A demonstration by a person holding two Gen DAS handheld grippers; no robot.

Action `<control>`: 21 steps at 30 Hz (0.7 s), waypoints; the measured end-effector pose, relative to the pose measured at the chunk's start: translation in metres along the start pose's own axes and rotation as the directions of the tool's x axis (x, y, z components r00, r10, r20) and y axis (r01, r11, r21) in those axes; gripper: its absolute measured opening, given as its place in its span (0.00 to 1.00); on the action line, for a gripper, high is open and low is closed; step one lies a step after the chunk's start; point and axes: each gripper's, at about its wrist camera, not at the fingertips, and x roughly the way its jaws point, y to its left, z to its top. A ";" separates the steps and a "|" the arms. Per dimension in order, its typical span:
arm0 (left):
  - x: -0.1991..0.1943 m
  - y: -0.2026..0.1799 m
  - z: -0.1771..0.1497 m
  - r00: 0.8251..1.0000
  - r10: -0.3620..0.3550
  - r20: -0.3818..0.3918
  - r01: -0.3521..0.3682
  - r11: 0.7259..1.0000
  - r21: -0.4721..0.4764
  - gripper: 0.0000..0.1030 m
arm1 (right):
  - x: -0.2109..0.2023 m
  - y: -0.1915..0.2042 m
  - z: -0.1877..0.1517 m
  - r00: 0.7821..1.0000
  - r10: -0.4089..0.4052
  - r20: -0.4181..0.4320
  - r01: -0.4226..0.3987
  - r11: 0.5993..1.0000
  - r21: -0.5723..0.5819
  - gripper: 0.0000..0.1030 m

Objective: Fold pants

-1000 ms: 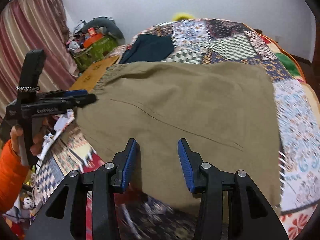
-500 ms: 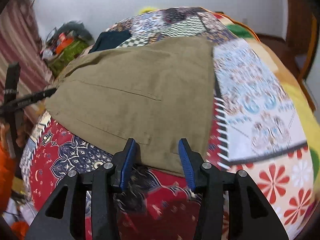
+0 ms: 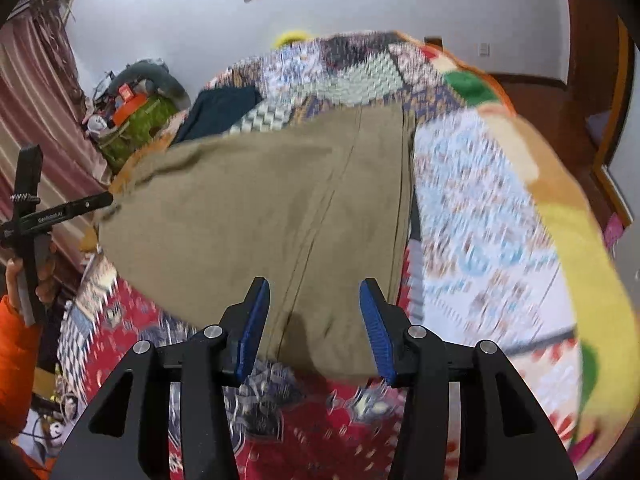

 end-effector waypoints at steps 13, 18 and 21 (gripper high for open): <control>0.040 0.013 0.066 0.999 0.026 -0.021 -0.027 1.000 -0.014 0.67 | 0.022 -0.029 0.083 0.995 -0.042 0.086 0.046 0.998 -0.051 0.44; 0.076 0.011 0.075 0.996 0.018 -0.083 -0.020 0.999 -0.025 0.67 | 0.055 -0.045 0.113 0.997 -0.051 0.064 0.055 0.996 -0.063 0.44; 0.092 0.012 0.075 0.993 0.014 -0.117 -0.018 0.999 -0.035 0.67 | 0.083 -0.058 0.131 0.997 -0.063 0.034 0.065 0.997 -0.048 0.44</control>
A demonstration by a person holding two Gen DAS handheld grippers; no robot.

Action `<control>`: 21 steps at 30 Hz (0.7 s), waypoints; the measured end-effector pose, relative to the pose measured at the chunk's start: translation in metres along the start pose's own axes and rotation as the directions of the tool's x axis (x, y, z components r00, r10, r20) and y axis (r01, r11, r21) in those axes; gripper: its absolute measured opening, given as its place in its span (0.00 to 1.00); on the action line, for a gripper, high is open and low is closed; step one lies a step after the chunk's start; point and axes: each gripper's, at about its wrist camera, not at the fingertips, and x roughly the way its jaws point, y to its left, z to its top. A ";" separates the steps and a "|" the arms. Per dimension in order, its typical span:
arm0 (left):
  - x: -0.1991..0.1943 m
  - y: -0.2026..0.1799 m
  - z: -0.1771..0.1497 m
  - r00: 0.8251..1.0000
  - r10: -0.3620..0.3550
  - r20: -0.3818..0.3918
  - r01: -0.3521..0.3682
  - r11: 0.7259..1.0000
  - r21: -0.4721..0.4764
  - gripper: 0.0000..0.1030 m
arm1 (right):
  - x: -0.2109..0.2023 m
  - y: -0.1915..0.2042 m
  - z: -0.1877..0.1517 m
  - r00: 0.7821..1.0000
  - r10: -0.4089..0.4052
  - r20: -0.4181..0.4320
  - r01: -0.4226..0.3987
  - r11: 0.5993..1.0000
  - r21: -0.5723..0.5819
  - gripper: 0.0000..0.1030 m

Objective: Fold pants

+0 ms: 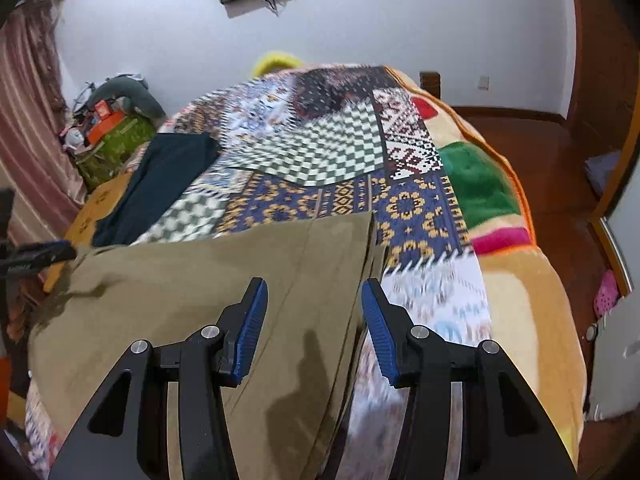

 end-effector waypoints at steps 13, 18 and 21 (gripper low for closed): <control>0.022 -0.002 -0.012 0.999 -0.052 -0.005 0.052 0.999 0.014 0.63 | 0.098 -0.028 0.034 0.989 -0.032 -0.143 0.035 0.999 0.022 0.25; 0.019 0.006 -0.016 0.997 -0.065 0.029 0.066 0.998 -0.024 0.53 | 0.109 -0.027 0.033 0.984 -0.066 -0.167 0.062 0.998 -0.030 0.09; 0.022 0.017 -0.018 0.996 -0.084 0.028 0.086 0.992 -0.090 0.52 | 0.112 -0.029 0.032 0.981 -0.080 -0.177 0.072 0.996 -0.051 0.07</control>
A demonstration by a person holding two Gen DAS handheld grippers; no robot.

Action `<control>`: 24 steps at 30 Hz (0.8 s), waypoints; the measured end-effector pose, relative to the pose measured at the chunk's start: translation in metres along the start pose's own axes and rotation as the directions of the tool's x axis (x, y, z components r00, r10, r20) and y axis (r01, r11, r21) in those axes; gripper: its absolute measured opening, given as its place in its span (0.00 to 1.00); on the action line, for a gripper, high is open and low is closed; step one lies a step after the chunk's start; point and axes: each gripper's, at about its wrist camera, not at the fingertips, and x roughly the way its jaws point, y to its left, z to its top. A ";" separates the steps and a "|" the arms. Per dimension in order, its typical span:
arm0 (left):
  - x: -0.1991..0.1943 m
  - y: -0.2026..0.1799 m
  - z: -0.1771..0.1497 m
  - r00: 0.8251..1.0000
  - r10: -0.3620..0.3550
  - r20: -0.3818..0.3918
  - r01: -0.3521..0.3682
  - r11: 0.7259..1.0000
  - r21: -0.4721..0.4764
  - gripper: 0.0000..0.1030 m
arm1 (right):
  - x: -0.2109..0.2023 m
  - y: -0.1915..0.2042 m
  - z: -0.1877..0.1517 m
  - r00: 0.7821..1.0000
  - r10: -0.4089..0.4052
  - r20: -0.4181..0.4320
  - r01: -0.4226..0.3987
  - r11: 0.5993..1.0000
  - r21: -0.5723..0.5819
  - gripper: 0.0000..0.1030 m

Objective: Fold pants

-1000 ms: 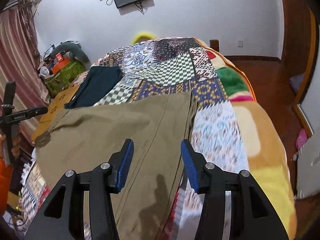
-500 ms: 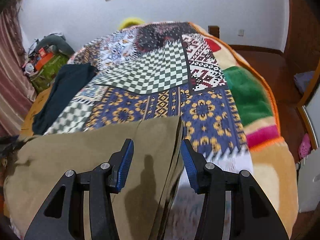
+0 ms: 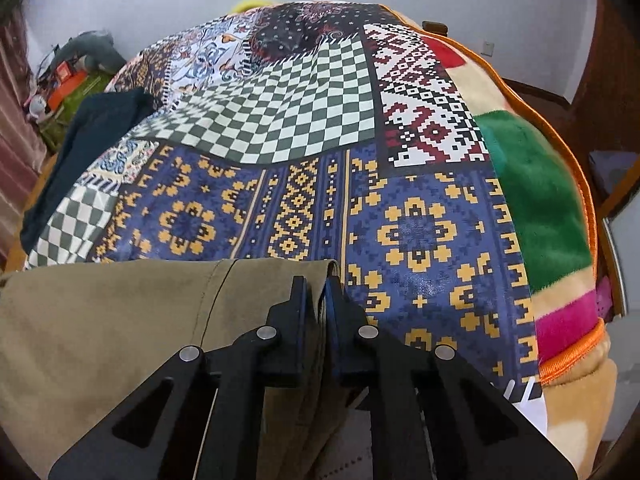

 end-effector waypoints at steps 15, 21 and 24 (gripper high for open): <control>-0.037 -0.011 0.008 0.998 0.051 0.027 -0.052 0.998 0.027 0.56 | -0.038 0.029 0.003 0.995 -0.088 0.055 0.093 0.991 -0.095 0.13; -0.062 -0.037 0.017 0.996 0.043 0.078 -0.052 0.993 0.111 0.68 | -0.091 0.069 0.000 0.986 0.074 0.152 -0.053 0.989 -0.137 0.24; -0.065 -0.049 0.021 0.996 0.021 0.082 -0.032 0.990 0.136 0.82 | -0.104 0.095 0.000 0.974 0.159 0.160 -0.131 0.977 -0.168 0.41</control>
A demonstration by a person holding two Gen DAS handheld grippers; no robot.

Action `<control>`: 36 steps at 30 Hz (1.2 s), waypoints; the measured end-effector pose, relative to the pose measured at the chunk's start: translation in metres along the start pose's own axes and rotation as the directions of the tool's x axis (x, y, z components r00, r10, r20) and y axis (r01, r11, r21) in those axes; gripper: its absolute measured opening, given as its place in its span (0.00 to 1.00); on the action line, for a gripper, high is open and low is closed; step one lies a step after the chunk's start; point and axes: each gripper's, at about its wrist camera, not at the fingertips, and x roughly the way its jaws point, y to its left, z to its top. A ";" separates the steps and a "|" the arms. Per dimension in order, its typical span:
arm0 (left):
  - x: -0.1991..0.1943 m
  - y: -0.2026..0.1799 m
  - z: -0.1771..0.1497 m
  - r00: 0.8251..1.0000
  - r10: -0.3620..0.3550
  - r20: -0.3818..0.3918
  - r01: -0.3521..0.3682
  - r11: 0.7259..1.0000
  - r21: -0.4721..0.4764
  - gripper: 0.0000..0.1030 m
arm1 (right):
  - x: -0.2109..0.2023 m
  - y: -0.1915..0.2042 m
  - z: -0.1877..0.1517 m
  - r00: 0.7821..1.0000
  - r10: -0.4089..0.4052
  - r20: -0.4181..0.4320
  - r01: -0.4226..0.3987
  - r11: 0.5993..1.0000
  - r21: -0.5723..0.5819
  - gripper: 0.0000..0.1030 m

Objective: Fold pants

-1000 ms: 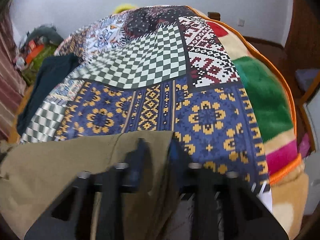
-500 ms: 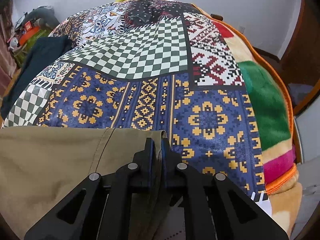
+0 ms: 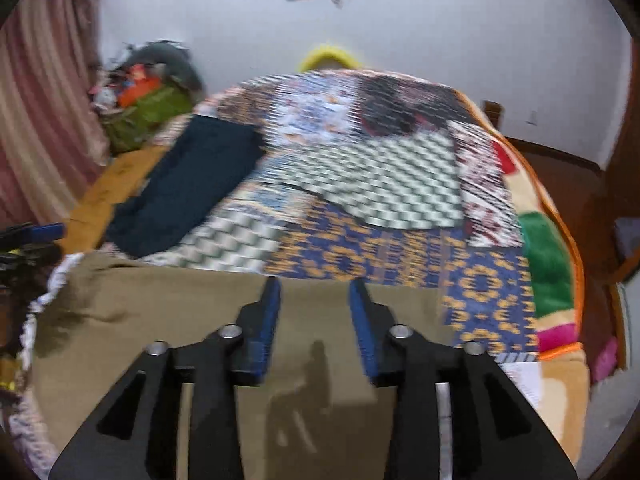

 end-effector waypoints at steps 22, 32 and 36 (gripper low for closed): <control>0.053 -0.028 -0.054 0.981 0.077 -0.176 -0.040 0.978 0.204 0.92 | 0.052 0.053 -0.073 0.943 0.198 -0.266 -0.195 0.980 0.037 0.71; 0.021 -0.019 -0.082 0.985 0.092 -0.146 -0.072 0.988 0.136 0.93 | 0.001 0.031 -0.112 0.969 0.157 -0.190 -0.136 0.983 0.119 0.75; 0.006 -0.007 -0.093 0.988 0.079 -0.132 -0.068 0.994 0.085 0.93 | -0.014 0.029 -0.128 0.974 0.120 -0.190 -0.097 0.987 0.126 0.77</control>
